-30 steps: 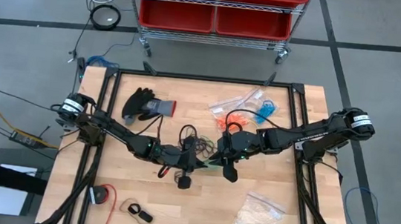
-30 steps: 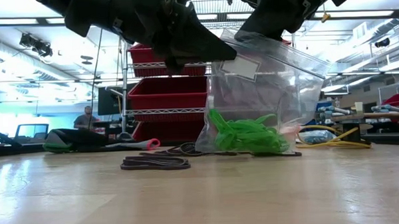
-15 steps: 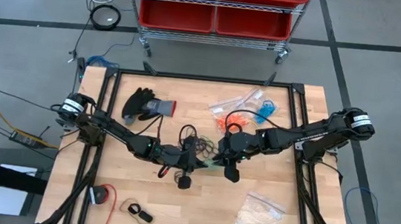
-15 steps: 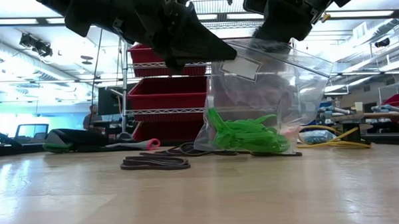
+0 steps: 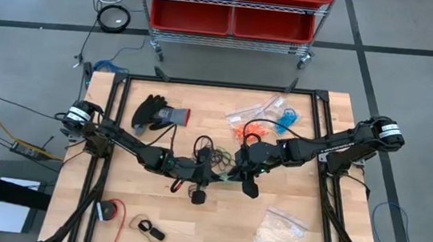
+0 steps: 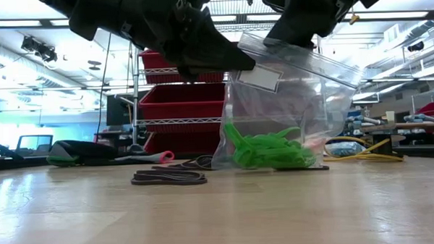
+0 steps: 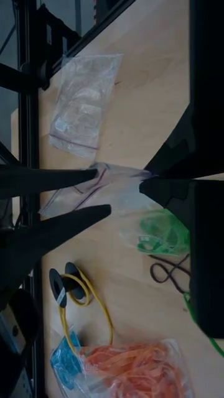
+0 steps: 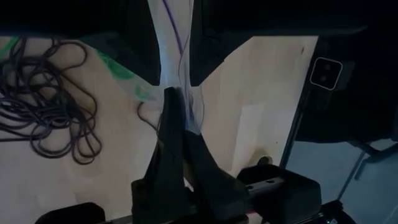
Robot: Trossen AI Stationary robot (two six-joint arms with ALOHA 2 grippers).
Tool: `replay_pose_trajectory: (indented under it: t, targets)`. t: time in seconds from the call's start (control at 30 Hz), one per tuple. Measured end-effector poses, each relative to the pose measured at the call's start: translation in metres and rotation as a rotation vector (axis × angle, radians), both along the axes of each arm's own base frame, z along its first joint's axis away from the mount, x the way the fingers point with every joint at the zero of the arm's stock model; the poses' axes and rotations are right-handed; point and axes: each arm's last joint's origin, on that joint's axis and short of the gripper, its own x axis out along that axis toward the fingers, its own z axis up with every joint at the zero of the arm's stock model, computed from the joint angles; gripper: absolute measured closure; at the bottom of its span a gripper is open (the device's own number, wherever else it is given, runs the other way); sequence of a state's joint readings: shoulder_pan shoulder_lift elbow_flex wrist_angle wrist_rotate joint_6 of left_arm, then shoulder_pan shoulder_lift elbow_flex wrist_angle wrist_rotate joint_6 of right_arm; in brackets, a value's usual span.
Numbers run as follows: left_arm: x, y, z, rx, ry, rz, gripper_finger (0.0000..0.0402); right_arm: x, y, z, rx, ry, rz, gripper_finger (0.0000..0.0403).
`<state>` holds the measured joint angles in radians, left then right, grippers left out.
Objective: Sort rubber bands
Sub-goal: Open the transparent zip bag
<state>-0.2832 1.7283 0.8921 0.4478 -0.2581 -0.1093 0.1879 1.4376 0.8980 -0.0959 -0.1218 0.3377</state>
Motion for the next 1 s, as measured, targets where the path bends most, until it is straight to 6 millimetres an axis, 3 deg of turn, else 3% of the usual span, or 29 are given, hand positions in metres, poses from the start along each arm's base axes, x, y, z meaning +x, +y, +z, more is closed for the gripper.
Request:
replay_pose_trajectory:
  t: [1.0]
  targets:
    - [0.0001, 0.0004, 0.0003, 0.005, -0.005, 0.014, 0.0400, -0.0075, 0.0068, -0.0073, -0.031, 0.092, 0.014, 0.0326]
